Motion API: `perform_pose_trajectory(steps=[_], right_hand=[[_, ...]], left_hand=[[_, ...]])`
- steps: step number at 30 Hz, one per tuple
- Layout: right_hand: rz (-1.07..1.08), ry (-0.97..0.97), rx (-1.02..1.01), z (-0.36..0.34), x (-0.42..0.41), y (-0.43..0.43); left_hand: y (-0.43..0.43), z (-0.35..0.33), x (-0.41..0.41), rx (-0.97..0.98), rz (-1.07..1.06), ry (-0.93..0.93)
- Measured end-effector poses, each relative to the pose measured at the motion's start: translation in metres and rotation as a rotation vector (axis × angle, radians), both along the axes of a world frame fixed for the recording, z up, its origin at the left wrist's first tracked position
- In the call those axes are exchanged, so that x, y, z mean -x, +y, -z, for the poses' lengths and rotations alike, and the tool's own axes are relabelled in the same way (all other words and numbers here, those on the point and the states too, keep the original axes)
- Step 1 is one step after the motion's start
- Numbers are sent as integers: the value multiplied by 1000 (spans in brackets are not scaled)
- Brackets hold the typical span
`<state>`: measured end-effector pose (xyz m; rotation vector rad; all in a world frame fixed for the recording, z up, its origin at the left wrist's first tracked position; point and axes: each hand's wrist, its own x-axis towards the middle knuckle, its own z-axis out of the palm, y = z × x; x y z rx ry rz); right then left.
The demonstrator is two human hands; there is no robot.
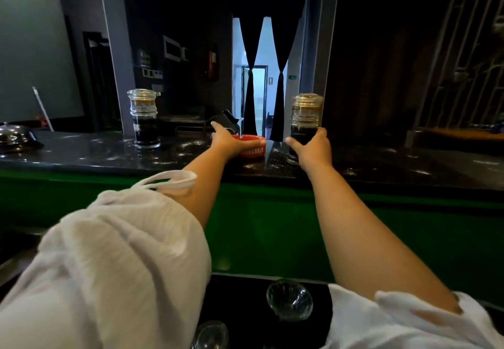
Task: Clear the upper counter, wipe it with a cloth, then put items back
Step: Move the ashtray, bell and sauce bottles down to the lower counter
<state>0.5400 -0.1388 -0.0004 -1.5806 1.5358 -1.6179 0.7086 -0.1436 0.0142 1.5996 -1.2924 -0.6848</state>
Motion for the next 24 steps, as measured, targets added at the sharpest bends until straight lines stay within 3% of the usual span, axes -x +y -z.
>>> perform_pose_trajectory(steps=[5,11,18,24], right_hand=[[-12,-14,4,2,2,-6],[-7,11,-14,2,3,-9],[-13,-4,-20,3,3,-8],[-47,-15,13,6,4,-8]], left_hand=[[-17,7,0,20,1,-8],[-18,11,0,13,-9,-157],[-16,12,-5,21,-8,-134],[-6,11,-6,95,3,-7]])
